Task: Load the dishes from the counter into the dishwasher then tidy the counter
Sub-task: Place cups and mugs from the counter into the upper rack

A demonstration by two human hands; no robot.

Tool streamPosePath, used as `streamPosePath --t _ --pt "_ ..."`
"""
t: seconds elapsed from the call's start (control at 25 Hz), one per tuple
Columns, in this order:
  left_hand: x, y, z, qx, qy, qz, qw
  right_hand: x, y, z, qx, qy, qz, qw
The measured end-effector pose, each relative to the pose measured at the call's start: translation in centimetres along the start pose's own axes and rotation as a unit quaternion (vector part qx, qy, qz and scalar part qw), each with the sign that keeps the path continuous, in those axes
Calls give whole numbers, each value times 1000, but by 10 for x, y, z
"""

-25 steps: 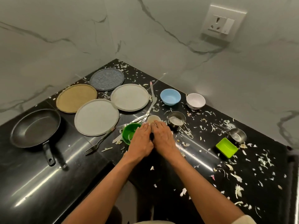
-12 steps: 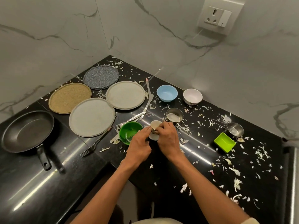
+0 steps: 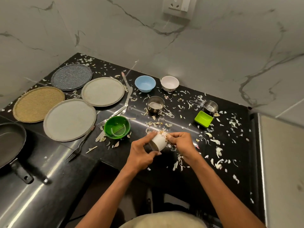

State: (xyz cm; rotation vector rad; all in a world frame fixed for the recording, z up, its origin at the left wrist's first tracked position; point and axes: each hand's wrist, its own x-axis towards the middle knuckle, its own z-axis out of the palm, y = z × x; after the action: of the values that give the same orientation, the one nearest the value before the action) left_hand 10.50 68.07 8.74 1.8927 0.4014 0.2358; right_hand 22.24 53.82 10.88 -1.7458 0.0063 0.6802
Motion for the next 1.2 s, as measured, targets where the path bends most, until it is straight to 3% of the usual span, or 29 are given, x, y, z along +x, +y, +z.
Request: streamPosePath --t 0.24,0.36,0.44,0.56,0.68,1.0,1.2 --pt "-24 22 41 -8 -49 31 998 -51 33 -37 118 95 41 988" --pt "-35 34 71 -1 -99 -12 995 -79 56 -56 -14 230 -70 971" --pt "-44 44 92 5 -124 -45 991 -110 73 -66 -129 296 -161 933" --pt "-58 63 120 11 -161 -52 985 -153 102 -75 -249 296 -224 895" --pt "-76 82 159 28 -240 -41 969 -193 133 -97 -290 299 -196 888" --pt "-145 117 259 158 -327 -9 932 -262 186 -163 -365 381 -113 842" --pt "-210 129 324 184 -395 33 900 -321 236 -216 -347 410 -73 840"
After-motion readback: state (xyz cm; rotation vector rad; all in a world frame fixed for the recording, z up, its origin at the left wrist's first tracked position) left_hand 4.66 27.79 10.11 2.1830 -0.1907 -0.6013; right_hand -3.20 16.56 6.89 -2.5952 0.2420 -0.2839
